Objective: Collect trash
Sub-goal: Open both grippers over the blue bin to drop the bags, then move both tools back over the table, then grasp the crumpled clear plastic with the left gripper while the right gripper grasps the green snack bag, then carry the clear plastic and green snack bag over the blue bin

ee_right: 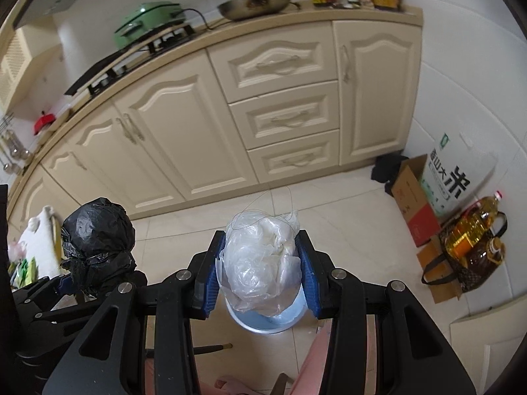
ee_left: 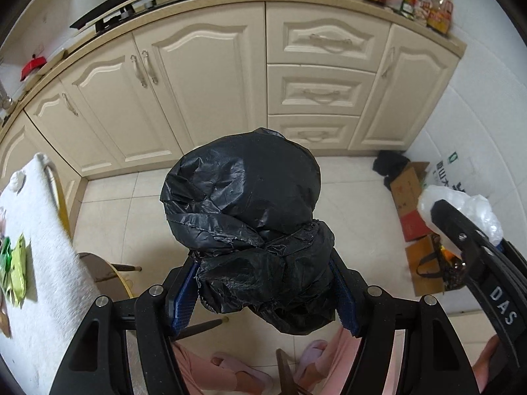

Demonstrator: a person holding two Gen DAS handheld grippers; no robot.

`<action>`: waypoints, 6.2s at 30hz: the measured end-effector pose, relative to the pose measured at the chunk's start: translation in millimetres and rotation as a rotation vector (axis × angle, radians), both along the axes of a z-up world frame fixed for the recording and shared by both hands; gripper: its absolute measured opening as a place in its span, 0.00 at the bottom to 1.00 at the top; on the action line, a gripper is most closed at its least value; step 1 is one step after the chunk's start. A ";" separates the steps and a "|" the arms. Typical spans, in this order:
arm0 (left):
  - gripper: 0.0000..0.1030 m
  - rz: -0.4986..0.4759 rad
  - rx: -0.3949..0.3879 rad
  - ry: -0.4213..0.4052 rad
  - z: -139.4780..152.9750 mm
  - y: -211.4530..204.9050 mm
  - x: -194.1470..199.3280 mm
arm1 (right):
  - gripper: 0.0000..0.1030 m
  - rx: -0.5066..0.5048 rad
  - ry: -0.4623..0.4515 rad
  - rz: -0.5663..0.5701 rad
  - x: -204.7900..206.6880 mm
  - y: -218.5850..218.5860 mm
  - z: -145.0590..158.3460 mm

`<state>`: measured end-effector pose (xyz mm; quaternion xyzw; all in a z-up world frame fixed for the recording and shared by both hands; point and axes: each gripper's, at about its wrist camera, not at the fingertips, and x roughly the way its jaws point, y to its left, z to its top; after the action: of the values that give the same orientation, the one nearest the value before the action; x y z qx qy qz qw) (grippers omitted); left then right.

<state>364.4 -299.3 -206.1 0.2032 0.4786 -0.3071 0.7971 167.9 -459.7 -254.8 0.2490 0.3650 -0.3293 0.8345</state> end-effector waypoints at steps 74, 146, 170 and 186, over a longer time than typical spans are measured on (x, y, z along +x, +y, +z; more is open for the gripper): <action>0.85 0.224 -0.057 -0.123 45.2 128.6 -101.2 | 0.84 -0.057 -0.185 0.160 -21.9 121.0 62.4; 0.23 0.920 -0.343 0.220 28.4 487.6 76.8 | 0.99 -0.010 0.156 0.676 242.6 303.9 -4.7; 0.21 0.970 -0.136 0.053 5.7 519.6 37.7 | 0.17 -0.011 0.163 0.712 256.0 306.5 -16.8; 0.21 0.867 -0.155 0.013 45.7 469.4 1.8 | 0.16 -0.009 0.113 0.725 217.3 305.8 5.8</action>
<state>366.2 170.1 -160.4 -0.0784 0.5001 0.0195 0.8622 385.2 -153.9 -249.0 0.0812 0.4735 -0.0271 0.8766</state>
